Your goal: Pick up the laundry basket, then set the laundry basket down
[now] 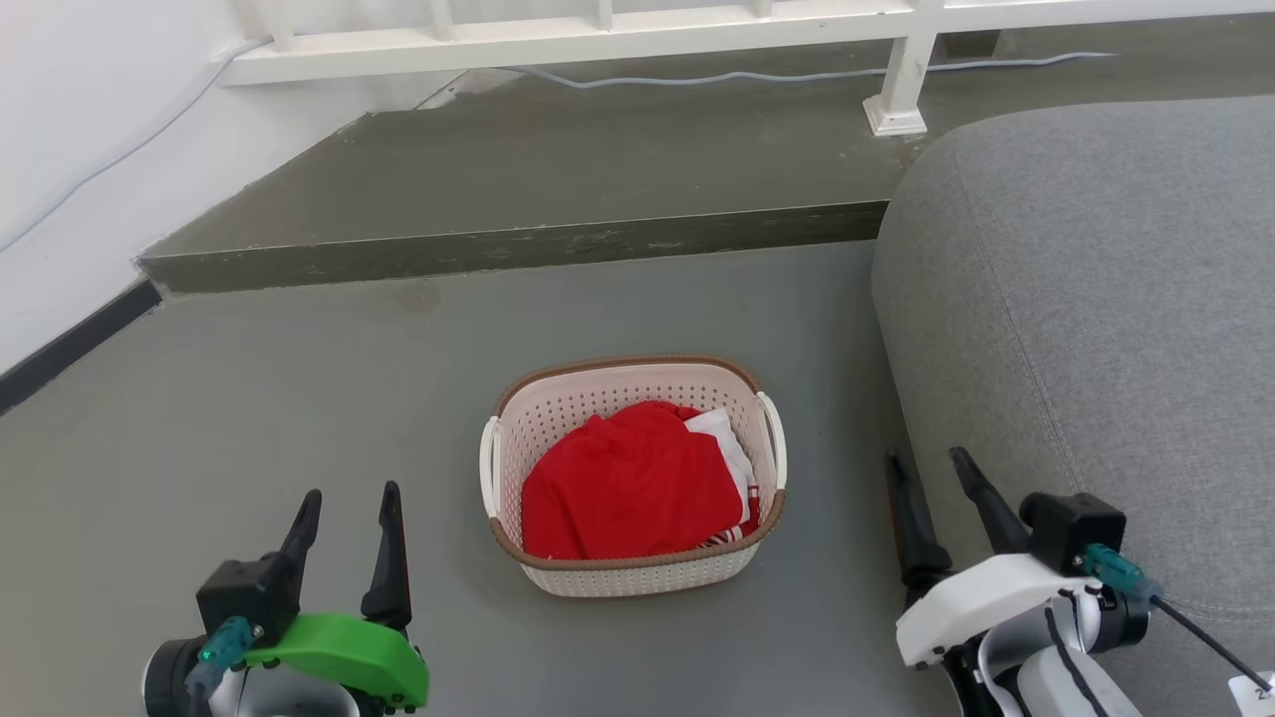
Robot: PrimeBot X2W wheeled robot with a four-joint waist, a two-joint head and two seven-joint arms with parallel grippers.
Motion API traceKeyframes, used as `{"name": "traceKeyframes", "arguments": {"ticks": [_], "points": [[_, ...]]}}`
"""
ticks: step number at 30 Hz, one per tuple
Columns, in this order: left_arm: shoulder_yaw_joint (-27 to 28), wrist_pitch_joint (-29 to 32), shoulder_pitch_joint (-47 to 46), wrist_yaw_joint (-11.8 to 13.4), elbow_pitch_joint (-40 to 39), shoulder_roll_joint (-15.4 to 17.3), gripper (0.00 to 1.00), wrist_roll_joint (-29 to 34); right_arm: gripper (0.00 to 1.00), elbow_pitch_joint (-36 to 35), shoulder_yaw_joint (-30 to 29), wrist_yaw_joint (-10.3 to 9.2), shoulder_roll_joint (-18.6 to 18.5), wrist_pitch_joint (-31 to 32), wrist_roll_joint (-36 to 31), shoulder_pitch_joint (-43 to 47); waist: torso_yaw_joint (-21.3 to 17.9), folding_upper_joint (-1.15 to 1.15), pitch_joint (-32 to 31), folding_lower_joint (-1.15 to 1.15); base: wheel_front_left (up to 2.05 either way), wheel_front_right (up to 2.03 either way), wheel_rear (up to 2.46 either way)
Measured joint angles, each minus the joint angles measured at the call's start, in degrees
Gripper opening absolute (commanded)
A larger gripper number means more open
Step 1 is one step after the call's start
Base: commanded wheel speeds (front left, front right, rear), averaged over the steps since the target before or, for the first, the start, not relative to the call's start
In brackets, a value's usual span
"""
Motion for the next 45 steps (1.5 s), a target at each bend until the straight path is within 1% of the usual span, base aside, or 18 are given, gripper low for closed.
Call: {"name": "traceKeyframes", "arguments": {"ticks": [3,7,18,19,38,45], "points": [[-0.14,-0.46,0.35,0.30,-0.10,0.00,1.00,1.94,1.00,-0.15,0.69,-0.04,0.02,-0.46,-1.97,0.17,-0.01,0.00,-0.07,0.00,0.00,0.00,0.00],[-0.59,-1.08,0.50,0.69,-0.30,-0.02,1.00,4.03,1.00,-0.36,1.51,-0.89,0.05,-1.02,-4.99,0.69,-0.01,0.00,-0.12,0.00,0.00,0.00,0.00],[-1.93,-3.26,1.32,1.35,-0.77,-0.07,1.00,10.76,1.00,-1.27,3.70,-2.07,0.16,-2.82,-13.76,1.10,0.04,0.00,0.25,0.00,0.00,0.00,0.00],[-2.05,-3.57,1.36,1.44,-0.89,-0.08,1.00,11.92,1.00,-1.47,4.14,-2.46,0.19,-3.24,-15.26,1.10,0.04,0.00,0.30,0.00,0.00,0.00,0.00],[-1.88,-3.57,1.89,1.36,0.03,-0.57,1.00,11.85,1.00,-1.69,4.34,-2.46,0.33,-3.42,-15.74,1.49,-0.05,0.00,-0.02,0.00,0.00,0.00,0.00],[-1.77,-3.57,2.17,0.64,0.21,-0.65,1.00,11.83,1.00,-1.81,4.34,-2.46,0.36,-3.42,-15.74,1.79,-0.11,0.00,-0.02,0.00,0.00,0.00,0.00]]}}
